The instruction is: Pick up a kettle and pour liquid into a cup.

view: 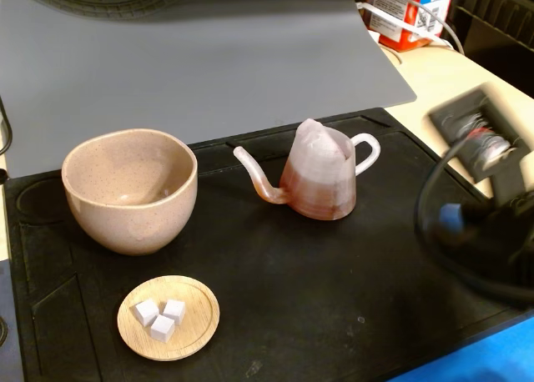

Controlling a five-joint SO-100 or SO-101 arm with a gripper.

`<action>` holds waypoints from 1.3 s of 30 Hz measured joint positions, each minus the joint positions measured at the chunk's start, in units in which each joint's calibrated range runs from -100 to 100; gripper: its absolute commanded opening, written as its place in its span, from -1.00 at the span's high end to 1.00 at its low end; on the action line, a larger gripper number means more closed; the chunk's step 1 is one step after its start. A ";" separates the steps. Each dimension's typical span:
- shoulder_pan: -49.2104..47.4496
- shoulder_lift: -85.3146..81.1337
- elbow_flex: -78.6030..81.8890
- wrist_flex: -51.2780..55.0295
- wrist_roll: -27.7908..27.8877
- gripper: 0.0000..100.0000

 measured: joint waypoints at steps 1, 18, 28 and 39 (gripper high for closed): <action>0.00 6.59 -3.60 -0.79 0.31 0.78; 2.87 43.66 -29.50 -23.63 7.02 0.58; 1.21 52.65 -42.75 -23.63 8.17 0.58; 1.81 60.45 -50.63 -23.72 8.22 0.58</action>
